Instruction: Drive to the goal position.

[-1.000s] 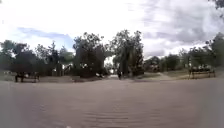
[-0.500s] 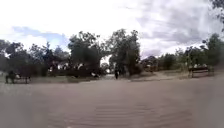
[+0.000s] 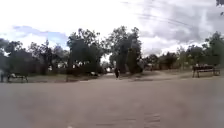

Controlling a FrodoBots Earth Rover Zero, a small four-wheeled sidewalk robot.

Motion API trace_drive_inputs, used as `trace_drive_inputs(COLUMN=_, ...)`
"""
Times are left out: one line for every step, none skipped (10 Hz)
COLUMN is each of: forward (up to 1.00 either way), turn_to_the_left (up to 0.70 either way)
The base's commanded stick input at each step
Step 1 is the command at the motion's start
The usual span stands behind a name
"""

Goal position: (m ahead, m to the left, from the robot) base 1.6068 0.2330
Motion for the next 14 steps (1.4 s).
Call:
trace_drive_inputs(forward=1.00, turn_to_the_left=0.01)
trace_drive_inputs(forward=1.00, turn_to_the_left=0.01)
trace_drive_inputs(forward=1.00, turn_to_the_left=0.02)
trace_drive_inputs(forward=1.00, turn_to_the_left=0.12)
trace_drive_inputs(forward=1.00, turn_to_the_left=0.23)
trace_drive_inputs(forward=1.00, turn_to_the_left=0.38)
trace_drive_inputs(forward=1.00, turn_to_the_left=0.25)
trace_drive_inputs(forward=1.00, turn_to_the_left=0.10)
trace_drive_inputs(forward=1.00, turn_to_the_left=0.01)
trace_drive_inputs(forward=1.00, turn_to_the_left=0.01)
trace_drive_inputs(forward=1.00, turn_to_the_left=0.01)
trace_drive_inputs(forward=1.00, turn_to_the_left=0.01)
trace_drive_inputs(forward=1.00, turn_to_the_left=0.01)
trace_drive_inputs(forward=1.00, turn_to_the_left=0.01)
